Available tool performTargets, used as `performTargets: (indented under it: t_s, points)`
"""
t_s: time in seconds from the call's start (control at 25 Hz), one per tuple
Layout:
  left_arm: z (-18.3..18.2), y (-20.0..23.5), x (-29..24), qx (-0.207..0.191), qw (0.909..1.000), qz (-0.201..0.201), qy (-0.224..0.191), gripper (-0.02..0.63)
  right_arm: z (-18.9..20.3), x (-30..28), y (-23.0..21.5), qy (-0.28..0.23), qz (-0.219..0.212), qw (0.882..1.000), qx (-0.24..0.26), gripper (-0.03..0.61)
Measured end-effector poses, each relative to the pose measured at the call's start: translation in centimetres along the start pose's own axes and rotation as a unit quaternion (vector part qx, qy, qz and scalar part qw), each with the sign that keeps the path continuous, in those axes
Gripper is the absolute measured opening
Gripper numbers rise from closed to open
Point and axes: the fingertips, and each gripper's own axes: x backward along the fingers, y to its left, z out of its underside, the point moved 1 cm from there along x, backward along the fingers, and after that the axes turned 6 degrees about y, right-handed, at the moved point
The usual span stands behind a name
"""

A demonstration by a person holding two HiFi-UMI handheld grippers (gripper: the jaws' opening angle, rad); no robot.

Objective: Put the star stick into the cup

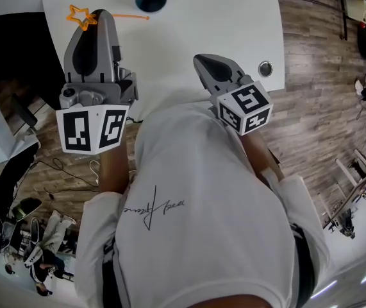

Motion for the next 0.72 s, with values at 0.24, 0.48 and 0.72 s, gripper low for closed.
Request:
performTargets:
  t_s: [0.24,0.48,0.72]
  points:
    - [0.4,0.4,-0.1,-0.002,1.0,0.006,0.003,0.018,0.5,-0.4,-0.1,-0.001,0.006,1.0,-0.008,0.009]
    - [0.5,0.8,-0.6,-0.006,1.0,0.007,0.0,0.018,0.8,-0.4,-0.3,-0.003,0.011,1.0,-0.012,0.009]
    - [1.0,0.9,-0.5,-0.008,0.9999,0.006,0.003,0.018,1.3,-0.2,-0.1,-0.001,0.014,1.0,-0.014,0.009]
